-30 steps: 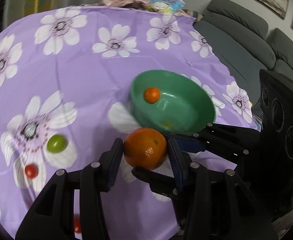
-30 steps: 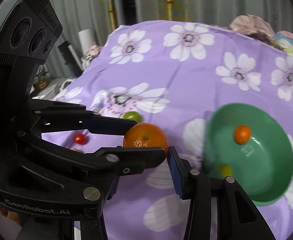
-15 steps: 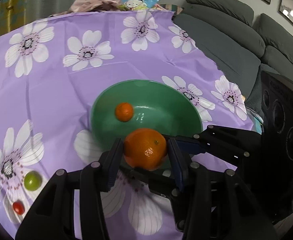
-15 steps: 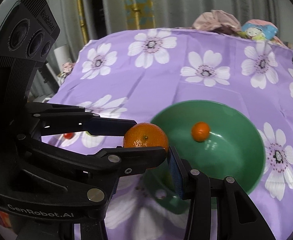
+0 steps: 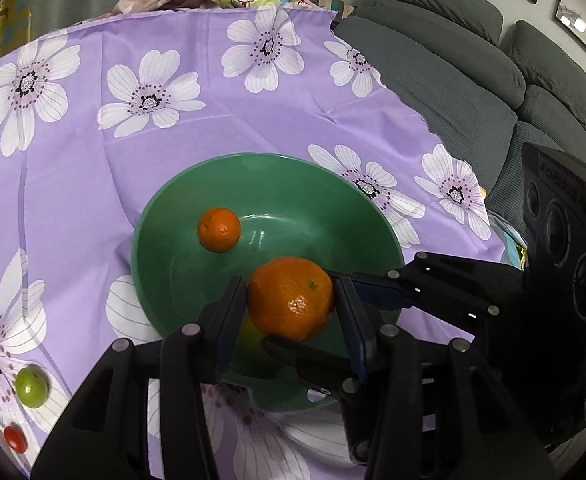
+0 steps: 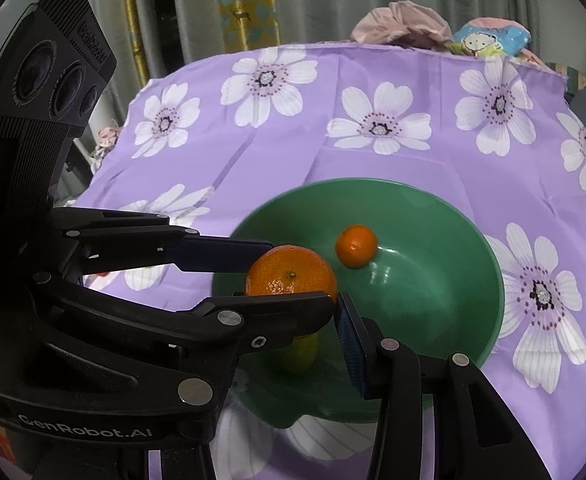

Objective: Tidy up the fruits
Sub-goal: 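Carry the second tangerine into the green bowl and open the left gripper while the right gripper holds the bowl, then move the left gripper back to the red cherry tomatoes, then close the left gripper on a red cherry tomato and lift it, then drop the red tomato into the green bowl while the right gripper holds the bowl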

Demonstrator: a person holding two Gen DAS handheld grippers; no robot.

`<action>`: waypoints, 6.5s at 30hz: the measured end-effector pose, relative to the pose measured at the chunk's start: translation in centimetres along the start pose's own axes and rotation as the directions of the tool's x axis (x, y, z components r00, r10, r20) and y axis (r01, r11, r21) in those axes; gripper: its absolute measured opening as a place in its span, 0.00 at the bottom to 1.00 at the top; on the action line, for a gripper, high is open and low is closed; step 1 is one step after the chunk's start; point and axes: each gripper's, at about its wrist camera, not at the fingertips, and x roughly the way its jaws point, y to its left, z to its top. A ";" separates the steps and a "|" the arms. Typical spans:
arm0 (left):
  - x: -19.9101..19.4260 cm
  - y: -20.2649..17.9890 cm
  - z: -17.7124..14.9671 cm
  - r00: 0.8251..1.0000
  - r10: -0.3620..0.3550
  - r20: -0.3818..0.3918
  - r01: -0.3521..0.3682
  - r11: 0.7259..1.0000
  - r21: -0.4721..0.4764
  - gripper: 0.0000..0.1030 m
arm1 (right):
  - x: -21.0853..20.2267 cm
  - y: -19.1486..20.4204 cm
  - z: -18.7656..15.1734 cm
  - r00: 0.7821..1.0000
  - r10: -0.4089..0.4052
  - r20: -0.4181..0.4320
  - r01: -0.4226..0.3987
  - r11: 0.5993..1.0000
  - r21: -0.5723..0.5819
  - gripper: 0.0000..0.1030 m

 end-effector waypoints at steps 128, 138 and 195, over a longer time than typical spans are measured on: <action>-14.9 11.1 -17.4 0.932 0.352 -0.084 -0.361 0.884 -0.297 0.30 | 3.8 15.6 -1.4 0.920 0.325 -0.220 -0.344 0.937 -0.053 0.29; -15.1 9.1 -15.5 0.933 0.356 -0.054 -0.357 0.894 -0.269 0.30 | 1.3 12.9 -1.5 0.943 0.302 -0.140 -0.308 0.951 -0.024 0.29; -2.0 1.6 -1.6 0.992 0.123 -0.015 -0.123 0.991 -0.050 0.38 | -2.3 -3.6 -2.2 0.999 -0.016 0.036 0.006 0.967 0.255 0.29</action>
